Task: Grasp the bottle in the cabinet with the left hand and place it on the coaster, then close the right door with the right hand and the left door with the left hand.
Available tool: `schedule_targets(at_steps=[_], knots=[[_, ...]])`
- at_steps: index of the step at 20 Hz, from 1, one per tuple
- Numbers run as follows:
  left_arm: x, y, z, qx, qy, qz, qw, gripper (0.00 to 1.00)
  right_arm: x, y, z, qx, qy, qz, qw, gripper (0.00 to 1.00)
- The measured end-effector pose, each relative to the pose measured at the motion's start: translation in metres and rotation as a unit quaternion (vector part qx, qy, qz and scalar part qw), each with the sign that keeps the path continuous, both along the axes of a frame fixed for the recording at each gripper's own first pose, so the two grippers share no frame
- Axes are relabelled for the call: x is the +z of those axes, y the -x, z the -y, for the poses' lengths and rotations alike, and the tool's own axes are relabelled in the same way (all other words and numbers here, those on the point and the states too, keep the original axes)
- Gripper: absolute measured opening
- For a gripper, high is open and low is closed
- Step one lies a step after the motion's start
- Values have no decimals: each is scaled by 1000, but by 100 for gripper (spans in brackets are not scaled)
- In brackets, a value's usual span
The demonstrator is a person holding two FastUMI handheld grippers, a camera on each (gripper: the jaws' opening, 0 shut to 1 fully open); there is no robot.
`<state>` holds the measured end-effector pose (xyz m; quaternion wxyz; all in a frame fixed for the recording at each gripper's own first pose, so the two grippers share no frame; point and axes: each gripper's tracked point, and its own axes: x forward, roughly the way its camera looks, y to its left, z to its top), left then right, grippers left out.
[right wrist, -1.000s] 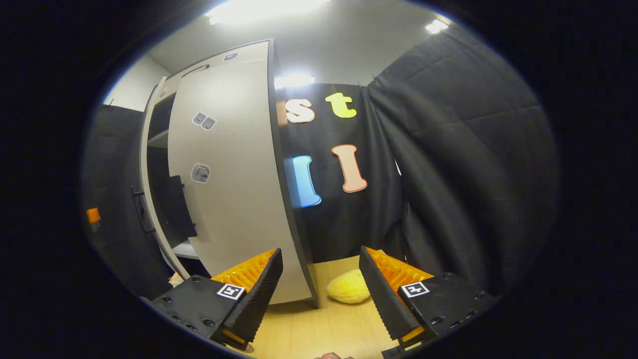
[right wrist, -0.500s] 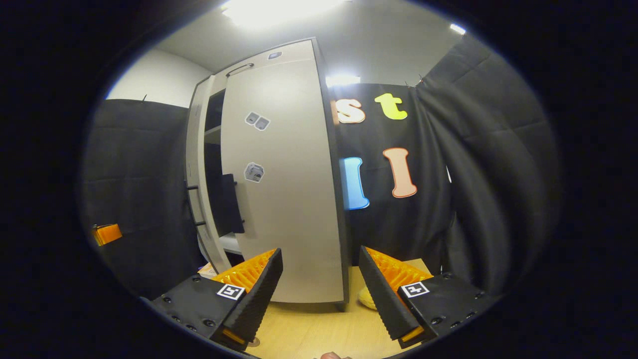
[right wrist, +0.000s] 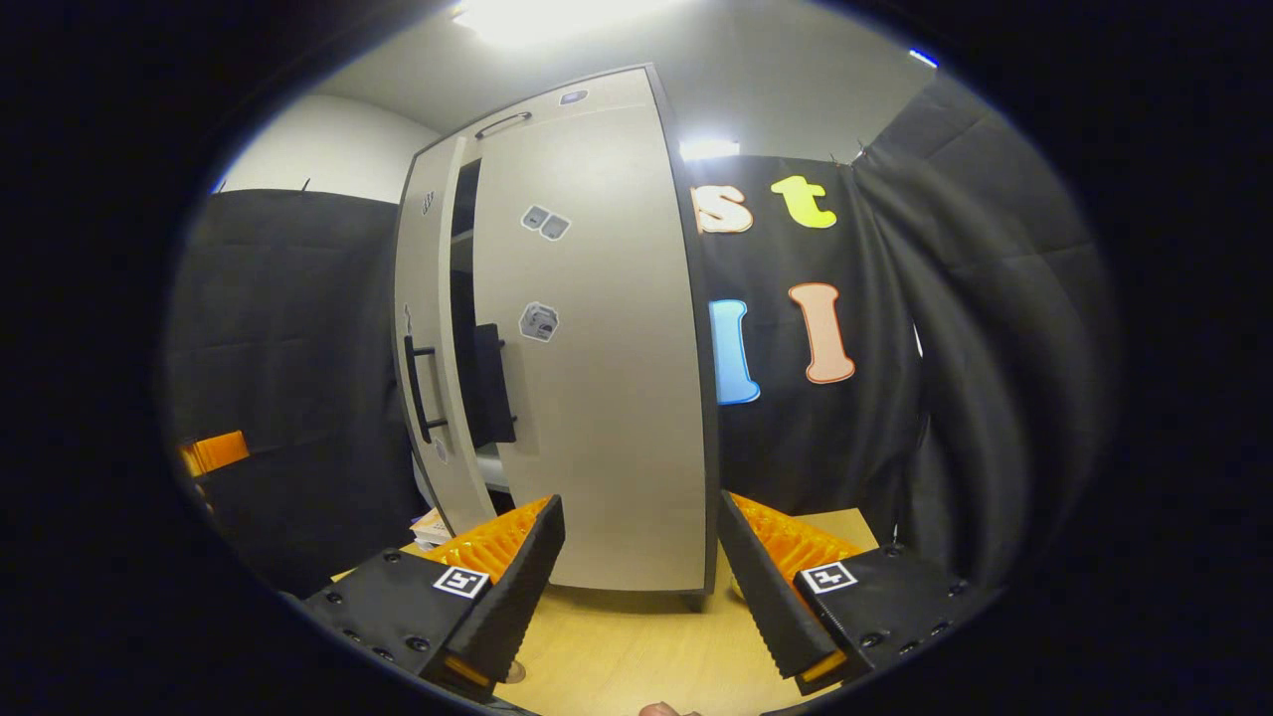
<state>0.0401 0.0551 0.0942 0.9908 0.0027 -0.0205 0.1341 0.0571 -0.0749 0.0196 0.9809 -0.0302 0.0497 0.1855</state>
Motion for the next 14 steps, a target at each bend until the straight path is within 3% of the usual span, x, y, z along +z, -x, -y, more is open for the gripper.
schedule_targets(at_steps=[4,12,14], knots=[[3,-4,-29,5,-17,-12,1000,89,7,-9,-21,-14,11,12,1000,98],[12,-19,-68,-17,-37,2,999,100,7,-21,-59,-35,-14,-1,999,98],[7,-24,-75,-25,-42,-5,999,94,6,-22,-60,-49,-19,2,999,98]])
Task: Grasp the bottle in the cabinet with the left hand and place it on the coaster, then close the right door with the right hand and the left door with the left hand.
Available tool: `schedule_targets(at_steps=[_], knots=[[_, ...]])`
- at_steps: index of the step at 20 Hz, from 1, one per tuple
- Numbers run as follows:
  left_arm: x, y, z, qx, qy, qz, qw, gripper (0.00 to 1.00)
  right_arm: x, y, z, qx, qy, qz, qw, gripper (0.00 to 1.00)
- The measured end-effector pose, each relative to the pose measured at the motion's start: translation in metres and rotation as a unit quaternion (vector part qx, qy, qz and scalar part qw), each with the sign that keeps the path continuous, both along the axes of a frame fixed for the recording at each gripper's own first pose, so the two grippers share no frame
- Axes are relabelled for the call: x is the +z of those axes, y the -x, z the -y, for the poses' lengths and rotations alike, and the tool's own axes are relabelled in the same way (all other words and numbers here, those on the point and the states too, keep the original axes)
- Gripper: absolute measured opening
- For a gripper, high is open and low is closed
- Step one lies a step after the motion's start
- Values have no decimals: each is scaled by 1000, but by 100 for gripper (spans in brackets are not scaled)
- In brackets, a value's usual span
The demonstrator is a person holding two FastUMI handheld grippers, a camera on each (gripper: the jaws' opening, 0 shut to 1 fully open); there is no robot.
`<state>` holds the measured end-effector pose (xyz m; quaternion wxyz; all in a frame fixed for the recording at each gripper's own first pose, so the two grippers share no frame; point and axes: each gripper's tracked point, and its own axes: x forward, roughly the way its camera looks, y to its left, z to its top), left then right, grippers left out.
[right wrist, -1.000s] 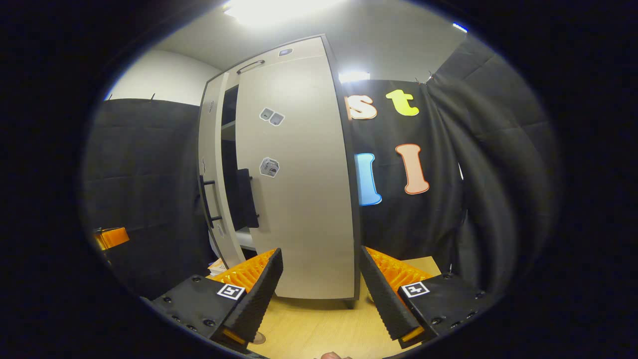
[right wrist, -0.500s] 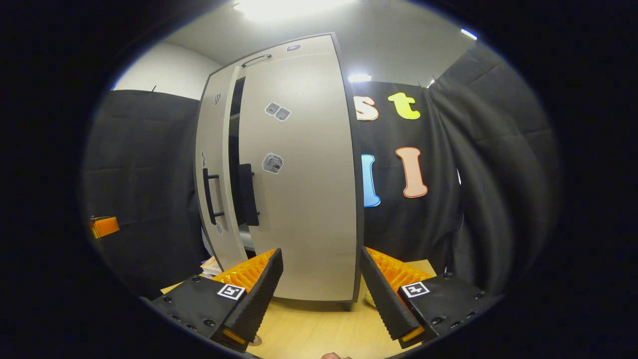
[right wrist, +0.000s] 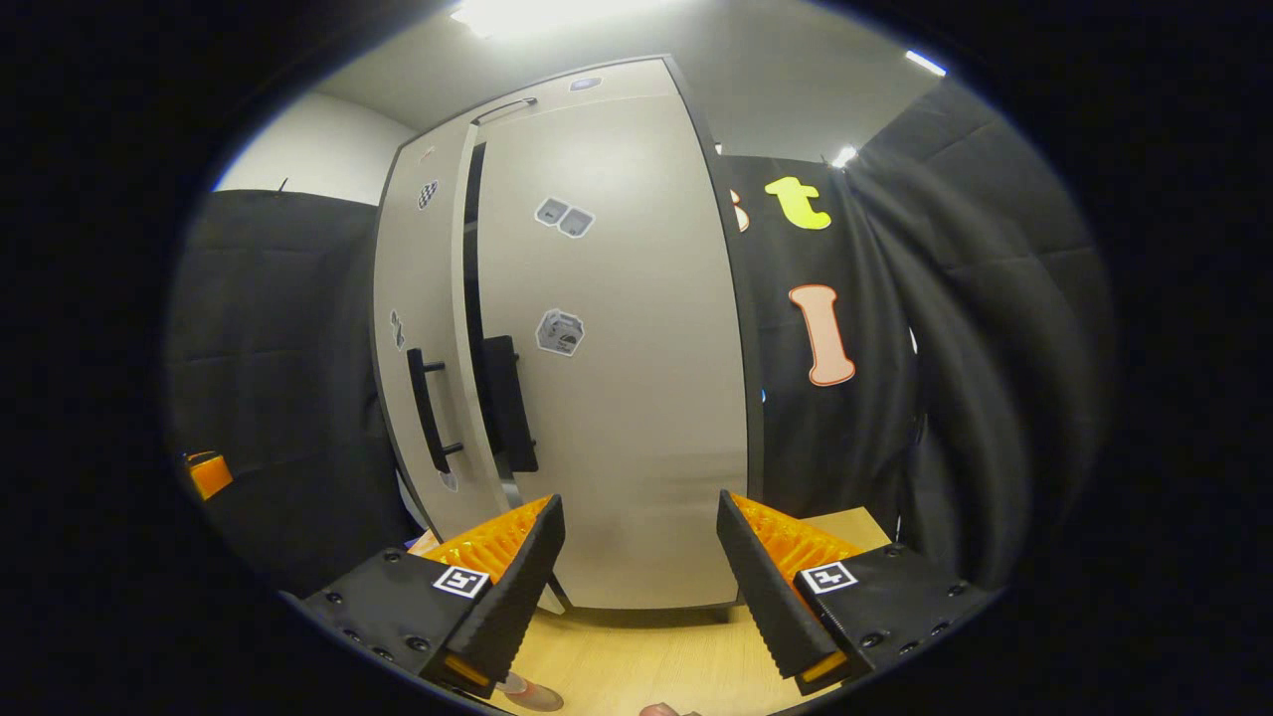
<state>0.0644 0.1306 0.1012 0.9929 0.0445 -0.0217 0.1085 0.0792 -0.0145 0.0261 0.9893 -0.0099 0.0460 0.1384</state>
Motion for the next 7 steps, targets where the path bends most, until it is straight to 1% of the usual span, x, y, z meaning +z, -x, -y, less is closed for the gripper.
schedule_targets(at_steps=[4,6,7], knots=[[-5,-15,-8,-27,-13,-4,1000,94,-2,-1,-4,-25,0,-1,1000,98],[-11,-26,-11,-42,-9,-7,999,94,0,0,-6,-37,6,4,999,98],[-15,-29,-11,-49,-6,-9,999,100,2,1,-7,-43,11,6,999,98]])
